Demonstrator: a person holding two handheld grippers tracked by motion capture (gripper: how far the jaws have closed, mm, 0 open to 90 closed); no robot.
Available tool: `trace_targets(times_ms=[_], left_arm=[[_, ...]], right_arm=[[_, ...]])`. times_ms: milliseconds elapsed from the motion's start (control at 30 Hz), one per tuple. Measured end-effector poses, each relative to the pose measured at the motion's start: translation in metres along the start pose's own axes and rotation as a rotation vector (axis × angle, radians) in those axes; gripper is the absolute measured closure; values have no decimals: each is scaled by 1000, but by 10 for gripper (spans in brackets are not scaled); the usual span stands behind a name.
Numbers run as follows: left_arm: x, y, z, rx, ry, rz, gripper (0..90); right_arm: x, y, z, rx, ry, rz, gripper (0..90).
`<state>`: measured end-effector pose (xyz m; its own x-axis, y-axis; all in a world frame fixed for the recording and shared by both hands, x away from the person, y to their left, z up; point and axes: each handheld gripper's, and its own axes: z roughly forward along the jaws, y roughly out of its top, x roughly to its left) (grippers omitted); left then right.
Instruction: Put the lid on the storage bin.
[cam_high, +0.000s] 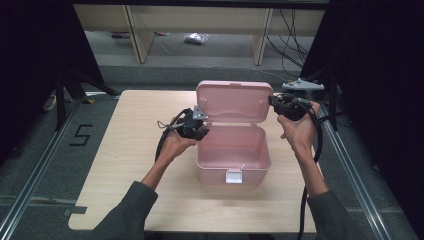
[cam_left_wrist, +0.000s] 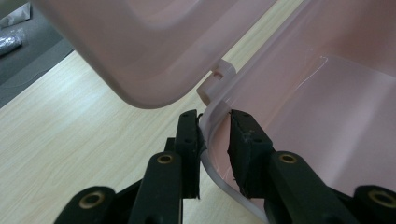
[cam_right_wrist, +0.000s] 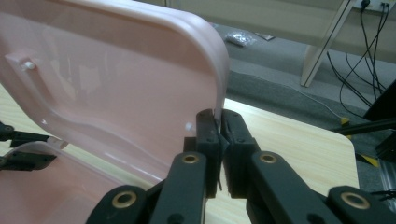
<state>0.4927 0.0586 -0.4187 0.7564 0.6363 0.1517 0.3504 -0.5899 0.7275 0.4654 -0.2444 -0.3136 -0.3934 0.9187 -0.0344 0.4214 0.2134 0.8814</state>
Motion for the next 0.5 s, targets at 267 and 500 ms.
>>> trace_targets(times_ms=[267, 500], left_arm=[[-1, 0, 1, -9, 14, 7, 723], [-3, 1, -7, -52, 20, -15, 631]], right_arm=[[3, -8, -10, -21, 7, -16, 873], [5, -13, -14, -32, 6, -16, 876]])
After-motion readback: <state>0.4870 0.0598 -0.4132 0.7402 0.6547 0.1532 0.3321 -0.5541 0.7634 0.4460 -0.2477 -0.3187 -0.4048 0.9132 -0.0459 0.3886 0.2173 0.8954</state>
